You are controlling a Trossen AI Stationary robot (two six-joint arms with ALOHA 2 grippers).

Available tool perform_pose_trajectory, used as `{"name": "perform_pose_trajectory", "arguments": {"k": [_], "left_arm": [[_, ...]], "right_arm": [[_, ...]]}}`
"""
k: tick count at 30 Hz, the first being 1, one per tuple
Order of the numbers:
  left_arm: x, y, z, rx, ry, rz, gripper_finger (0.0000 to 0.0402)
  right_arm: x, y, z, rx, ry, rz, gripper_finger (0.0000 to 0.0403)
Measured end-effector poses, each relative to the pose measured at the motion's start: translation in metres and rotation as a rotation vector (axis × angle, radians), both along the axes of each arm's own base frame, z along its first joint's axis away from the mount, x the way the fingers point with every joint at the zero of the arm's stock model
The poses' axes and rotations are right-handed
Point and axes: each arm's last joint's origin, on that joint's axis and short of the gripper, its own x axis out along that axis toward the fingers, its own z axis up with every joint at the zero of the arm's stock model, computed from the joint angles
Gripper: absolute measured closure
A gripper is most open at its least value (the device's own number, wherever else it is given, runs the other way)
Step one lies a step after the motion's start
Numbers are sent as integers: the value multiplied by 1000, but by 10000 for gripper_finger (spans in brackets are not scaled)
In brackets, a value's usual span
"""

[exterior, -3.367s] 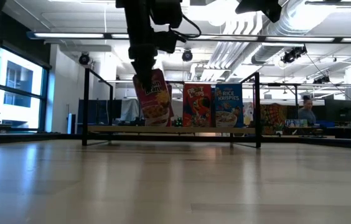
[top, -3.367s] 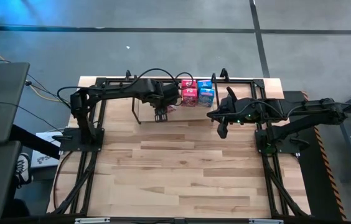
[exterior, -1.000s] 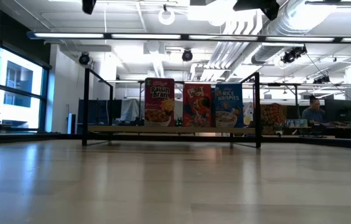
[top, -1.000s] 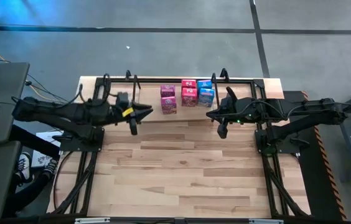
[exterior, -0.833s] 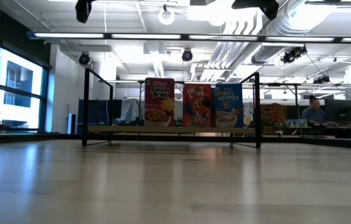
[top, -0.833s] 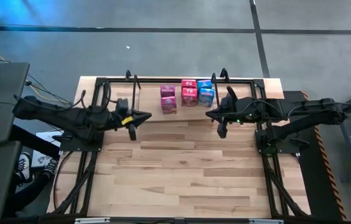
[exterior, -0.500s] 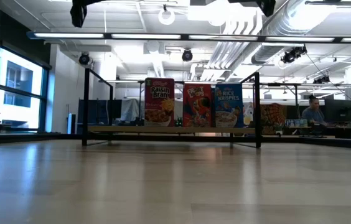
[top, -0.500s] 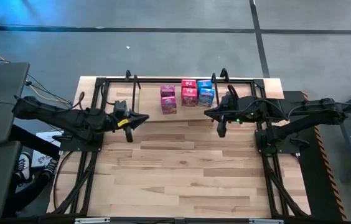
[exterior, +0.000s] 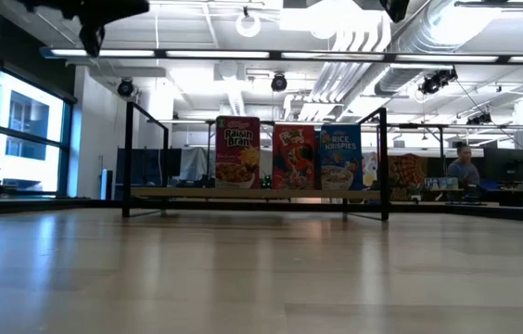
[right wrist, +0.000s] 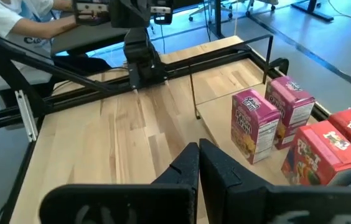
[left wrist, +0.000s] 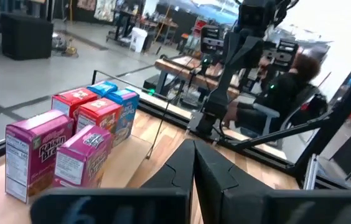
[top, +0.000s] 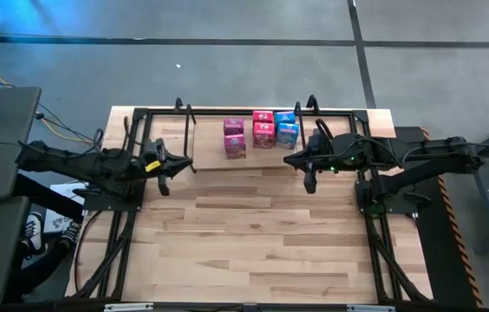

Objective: Stack cereal on shelf
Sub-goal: Return to Home Position

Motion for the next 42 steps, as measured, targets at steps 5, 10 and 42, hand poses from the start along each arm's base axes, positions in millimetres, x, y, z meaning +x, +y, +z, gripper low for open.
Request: {"name": "perform_pose_trajectory", "arguments": {"k": [5,10,42], "left_arm": [[-20,4,-20,-1,-69,-32,401],[-36,7,-43,-12,-121,-65,401],[-40,9,-115,-54,-65,-254,401]], "right_arm": [[0,0,0,28,-4,-10,403],[0,0,0,26,-4,-10,403],[-5,1,-5,157,54,0,403]]}}
